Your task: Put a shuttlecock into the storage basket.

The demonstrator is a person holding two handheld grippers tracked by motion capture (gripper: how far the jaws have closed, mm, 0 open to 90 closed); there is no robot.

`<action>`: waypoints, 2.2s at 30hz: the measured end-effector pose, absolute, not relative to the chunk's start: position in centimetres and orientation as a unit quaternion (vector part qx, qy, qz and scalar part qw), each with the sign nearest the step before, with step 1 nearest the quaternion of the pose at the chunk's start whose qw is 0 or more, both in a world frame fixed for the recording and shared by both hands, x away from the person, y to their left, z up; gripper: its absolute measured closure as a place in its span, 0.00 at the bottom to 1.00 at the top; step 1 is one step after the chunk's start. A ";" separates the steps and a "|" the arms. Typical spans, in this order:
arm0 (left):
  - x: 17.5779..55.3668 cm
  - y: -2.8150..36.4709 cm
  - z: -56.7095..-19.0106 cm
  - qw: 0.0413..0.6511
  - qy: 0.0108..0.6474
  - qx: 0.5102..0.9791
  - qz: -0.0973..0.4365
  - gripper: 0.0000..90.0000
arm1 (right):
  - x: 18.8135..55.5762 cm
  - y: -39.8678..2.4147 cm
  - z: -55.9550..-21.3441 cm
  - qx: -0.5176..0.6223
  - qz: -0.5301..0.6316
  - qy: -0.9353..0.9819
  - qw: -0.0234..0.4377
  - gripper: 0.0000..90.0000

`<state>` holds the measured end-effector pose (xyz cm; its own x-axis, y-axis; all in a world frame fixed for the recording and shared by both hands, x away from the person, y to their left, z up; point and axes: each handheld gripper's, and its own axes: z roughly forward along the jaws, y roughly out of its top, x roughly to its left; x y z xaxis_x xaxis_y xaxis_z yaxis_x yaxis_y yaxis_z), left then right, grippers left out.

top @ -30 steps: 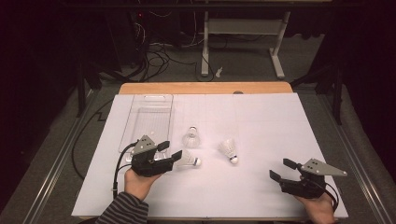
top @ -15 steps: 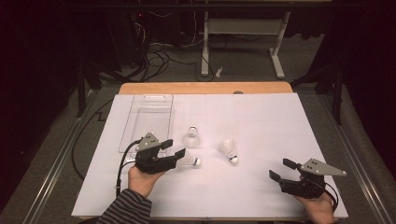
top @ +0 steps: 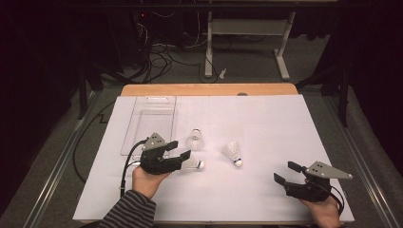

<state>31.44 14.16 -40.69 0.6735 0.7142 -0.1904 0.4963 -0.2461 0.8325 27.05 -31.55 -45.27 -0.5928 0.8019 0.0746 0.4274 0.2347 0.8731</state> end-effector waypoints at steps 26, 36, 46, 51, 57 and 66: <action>32.6 13.2 -39.0 0.361 0.421 0.828 0.084 0.53 | 27.0 -31.5 -45.3 0.404 0.468 0.760 0.200 0.30; 32.8 13.1 -38.9 0.338 0.430 0.834 0.074 0.53 | 27.0 -31.5 -45.3 0.404 0.468 0.760 0.200 0.30; 33.2 12.6 -38.9 0.308 0.429 0.846 0.069 0.53 | 27.0 -31.5 -45.3 0.402 0.467 0.762 0.200 0.30; 33.4 12.5 -38.9 0.297 0.431 0.849 0.063 0.53 | 27.1 -31.5 -45.3 0.403 0.467 0.762 0.199 0.30; 33.7 12.2 -38.9 0.283 0.431 0.855 0.056 0.53 | 27.1 -31.5 -45.3 0.403 0.467 0.762 0.199 0.30; 34.0 11.5 -39.3 0.261 0.431 0.863 0.044 0.55 | 27.1 -31.5 -45.3 0.403 0.466 0.762 0.199 0.30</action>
<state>33.95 11.53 -39.31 0.6243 0.7668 -0.1491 0.7207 -0.4918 0.4887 27.07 -31.48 -45.31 -0.5970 0.7990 0.0723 0.4287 0.2416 0.8705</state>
